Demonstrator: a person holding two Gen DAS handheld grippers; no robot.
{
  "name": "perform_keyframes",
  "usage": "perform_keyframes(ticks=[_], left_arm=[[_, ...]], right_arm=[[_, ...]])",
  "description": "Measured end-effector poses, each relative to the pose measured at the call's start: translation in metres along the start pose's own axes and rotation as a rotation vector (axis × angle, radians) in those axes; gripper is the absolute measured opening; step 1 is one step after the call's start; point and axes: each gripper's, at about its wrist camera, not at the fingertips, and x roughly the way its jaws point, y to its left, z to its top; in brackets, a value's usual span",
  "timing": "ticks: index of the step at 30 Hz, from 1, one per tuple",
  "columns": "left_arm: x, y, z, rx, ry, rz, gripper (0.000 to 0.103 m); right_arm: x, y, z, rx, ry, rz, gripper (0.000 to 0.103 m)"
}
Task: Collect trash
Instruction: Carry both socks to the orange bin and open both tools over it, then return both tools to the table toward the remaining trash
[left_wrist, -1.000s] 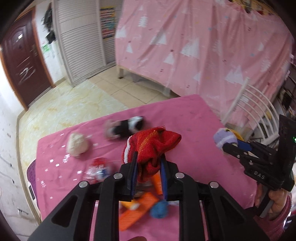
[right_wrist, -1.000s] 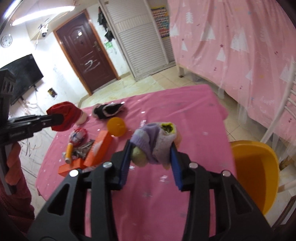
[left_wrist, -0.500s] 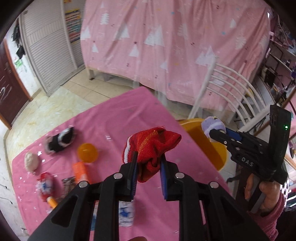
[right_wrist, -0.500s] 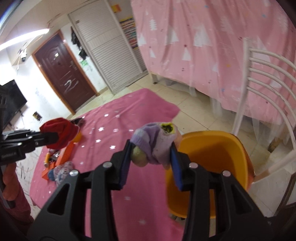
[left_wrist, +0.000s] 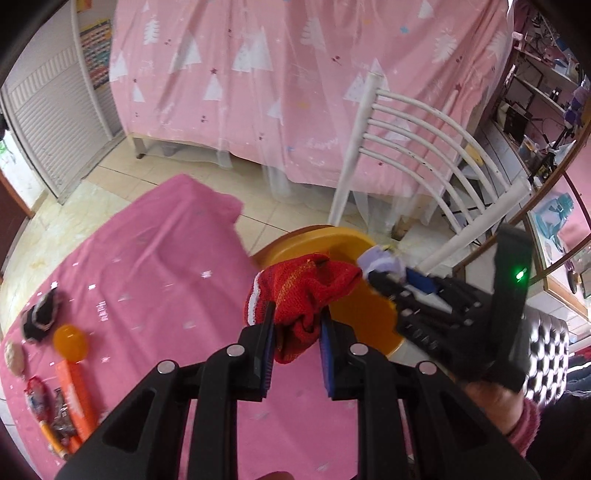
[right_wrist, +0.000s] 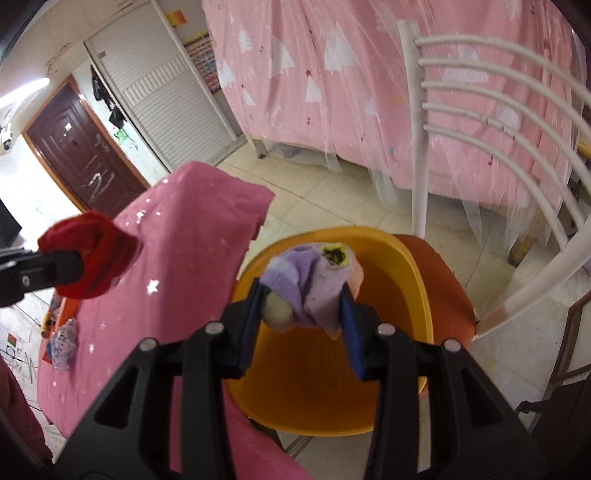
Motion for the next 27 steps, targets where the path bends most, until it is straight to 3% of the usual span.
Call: perform_keyframes(ticks=[3,7,15,16,19,20,27], left_arm=[[0.014,-0.012,0.008,-0.006,0.006,-0.020,0.015],[0.030,-0.025,0.015,-0.008,0.015,-0.046,0.015],[0.045,-0.032,0.017,-0.042,0.027,-0.063,0.023],[0.044,-0.032,0.017,-0.043,0.024,-0.063,0.030],[0.040,-0.030,0.018,-0.055,0.014,-0.071,0.062],[0.038,-0.029,0.017,-0.060,0.008,-0.069,0.066],[0.010,-0.007,0.016,-0.089,-0.039,-0.037,0.072]], right_arm=[[0.007,-0.010,-0.002,0.013,0.019,0.004,0.039],[0.011,-0.015,-0.004,0.023,0.033,0.010,0.065],[0.008,-0.022,-0.003,0.039,0.031,0.012,0.065],[0.007,-0.022,-0.003,0.038,0.029,0.012,0.065],[0.007,-0.022,-0.003,0.034,0.027,0.008,0.065],[0.006,-0.022,-0.004,0.032,0.027,0.006,0.065],[0.001,-0.014,-0.003,0.017,0.017,0.019,0.072]])
